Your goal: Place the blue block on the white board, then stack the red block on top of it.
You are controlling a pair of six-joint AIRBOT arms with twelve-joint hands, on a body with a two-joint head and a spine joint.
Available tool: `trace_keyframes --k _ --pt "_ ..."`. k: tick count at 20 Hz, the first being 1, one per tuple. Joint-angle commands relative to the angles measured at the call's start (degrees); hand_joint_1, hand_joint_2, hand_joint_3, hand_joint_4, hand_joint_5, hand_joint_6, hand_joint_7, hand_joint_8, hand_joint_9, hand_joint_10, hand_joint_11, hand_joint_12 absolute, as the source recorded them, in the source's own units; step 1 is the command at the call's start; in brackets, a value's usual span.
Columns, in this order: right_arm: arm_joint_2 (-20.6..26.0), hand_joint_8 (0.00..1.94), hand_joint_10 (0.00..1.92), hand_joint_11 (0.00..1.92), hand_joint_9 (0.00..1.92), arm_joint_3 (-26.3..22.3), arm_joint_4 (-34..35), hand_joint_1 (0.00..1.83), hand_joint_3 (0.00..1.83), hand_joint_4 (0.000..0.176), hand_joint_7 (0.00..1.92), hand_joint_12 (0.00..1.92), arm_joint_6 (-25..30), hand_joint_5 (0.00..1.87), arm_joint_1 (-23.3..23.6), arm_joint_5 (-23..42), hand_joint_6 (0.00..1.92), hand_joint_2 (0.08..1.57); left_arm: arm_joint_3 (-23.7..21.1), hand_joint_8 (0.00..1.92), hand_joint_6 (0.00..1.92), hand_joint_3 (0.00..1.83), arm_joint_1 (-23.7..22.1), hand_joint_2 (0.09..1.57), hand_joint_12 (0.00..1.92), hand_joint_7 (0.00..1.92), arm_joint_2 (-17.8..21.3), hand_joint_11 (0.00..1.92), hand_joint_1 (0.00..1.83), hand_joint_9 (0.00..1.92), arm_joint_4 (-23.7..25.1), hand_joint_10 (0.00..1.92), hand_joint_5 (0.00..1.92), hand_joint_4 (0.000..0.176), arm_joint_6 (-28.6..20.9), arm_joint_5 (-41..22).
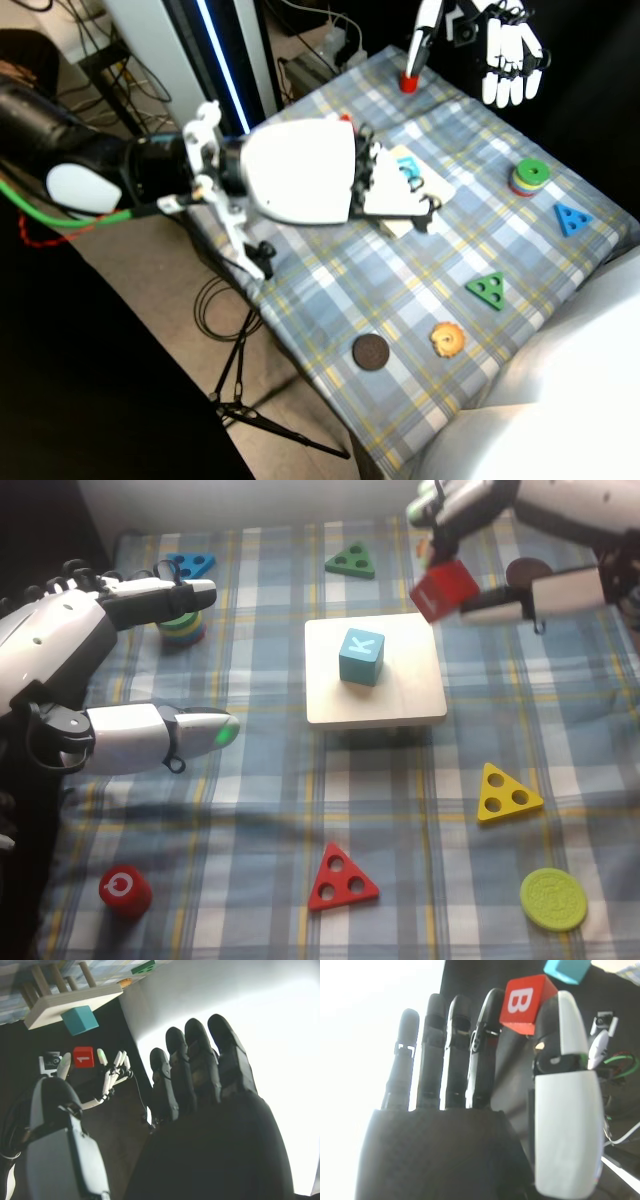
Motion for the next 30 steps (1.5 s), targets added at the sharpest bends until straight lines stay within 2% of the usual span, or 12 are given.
trace_keyframes --k 1,3,4,5,6,7,10,15,18,22,26,30 --pt "0.1 0.00 0.00 0.30 0.68 0.1 1.5 1.19 0.00 0.000 0.77 1.12 0.9 1.15 1.2 7.3 0.69 1.04 0.1 0.00 0.00 0.00 -0.4 0.89 0.52 0.47 0.2 0.00 0.78 0.34 1.9 0.00 0.47 0.107 -0.4 -6.5" --pt "0.1 0.01 0.01 0.28 0.70 0.5 0.0 1.20 0.00 0.000 0.81 1.07 2.5 1.18 2.0 7.5 0.63 1.02 0.1 0.00 0.00 0.00 -0.4 0.89 0.53 0.47 0.2 0.00 0.78 0.35 1.9 0.01 0.48 0.100 -0.4 -6.5" --pt "-0.1 0.01 0.00 0.15 0.69 1.3 -1.3 1.19 0.00 0.000 0.83 1.05 4.1 1.21 2.8 7.5 0.59 1.02 0.2 0.00 0.00 0.00 -0.4 0.89 0.56 0.48 0.1 0.00 0.78 0.35 1.9 0.01 0.48 0.098 -0.4 -6.4" --pt "-1.0 0.00 0.00 0.13 0.68 2.2 -2.3 1.18 0.00 0.000 0.83 1.01 5.9 1.22 3.1 7.5 0.56 1.01 0.2 0.00 0.00 0.00 -0.4 0.89 0.57 0.48 0.1 0.00 0.78 0.36 1.9 0.01 0.48 0.105 -0.4 -6.3" --pt "-1.8 0.00 0.00 0.10 0.67 2.9 -3.2 1.20 0.00 0.000 0.83 0.92 7.2 1.23 3.5 7.5 0.54 1.01 0.3 0.00 0.00 0.01 -0.4 0.91 0.55 0.45 0.1 0.00 0.73 0.33 1.9 0.00 0.45 0.122 -0.4 -6.3" --pt "-2.6 0.00 0.00 0.06 0.66 3.6 -4.3 1.19 0.00 0.000 0.83 0.89 8.4 1.24 3.9 7.5 0.53 1.01 0.3 0.00 0.00 0.00 -0.4 0.91 0.54 0.45 0.0 0.00 0.74 0.32 1.9 0.00 0.44 0.112 -0.4 -6.3" --pt "-4.7 0.00 0.00 0.03 0.65 5.0 -7.4 1.17 0.00 0.000 0.82 0.98 10.3 1.23 5.2 6.7 0.56 1.01 0.3 0.00 0.00 0.00 -0.5 0.90 0.44 0.45 0.0 0.00 0.77 0.32 1.9 0.01 0.45 0.109 -0.4 -6.1" --pt "-7.0 0.00 0.00 0.00 0.63 6.2 -10.2 1.20 0.00 0.000 0.82 1.08 11.8 1.25 5.8 5.3 0.53 1.00 0.6 0.00 0.00 0.00 -0.7 0.89 0.47 0.45 -0.2 0.00 0.79 0.33 2.0 0.00 0.46 0.100 -0.4 -5.7" --pt "-8.3 0.00 0.00 0.01 0.63 7.1 -11.1 1.19 0.00 0.000 0.82 1.07 12.3 1.24 5.8 4.3 0.53 1.00 0.7 0.00 0.00 0.00 -0.8 0.90 0.53 0.46 -0.3 0.00 0.78 0.34 2.1 0.00 0.48 0.085 -0.4 -5.6" --pt "-9.8 0.00 0.00 0.02 0.63 8.3 -12.2 1.18 0.00 0.000 0.82 1.08 12.5 1.24 5.8 2.4 0.53 1.00 0.8 0.00 0.00 0.00 -0.8 0.90 0.58 0.47 -0.3 0.00 0.77 0.35 2.3 0.00 0.47 0.099 -0.4 -5.6" --pt "-10.8 0.00 0.00 0.00 0.64 9.2 -13.2 1.17 0.00 0.000 0.81 1.09 12.7 1.24 5.8 0.9 0.53 1.01 1.0 0.00 0.00 0.00 -0.9 0.90 0.60 0.47 -0.4 0.00 0.76 0.35 2.5 0.00 0.49 0.079 -0.4 -5.5" --pt "-10.8 0.00 0.00 0.00 0.64 9.3 -13.7 1.18 0.00 0.000 0.82 1.04 12.7 1.24 5.8 0.0 0.54 1.01 1.0 0.00 0.00 0.00 -0.9 0.90 0.60 0.46 -0.4 0.00 0.75 0.34 2.5 0.00 0.49 0.073 -0.4 -5.4"
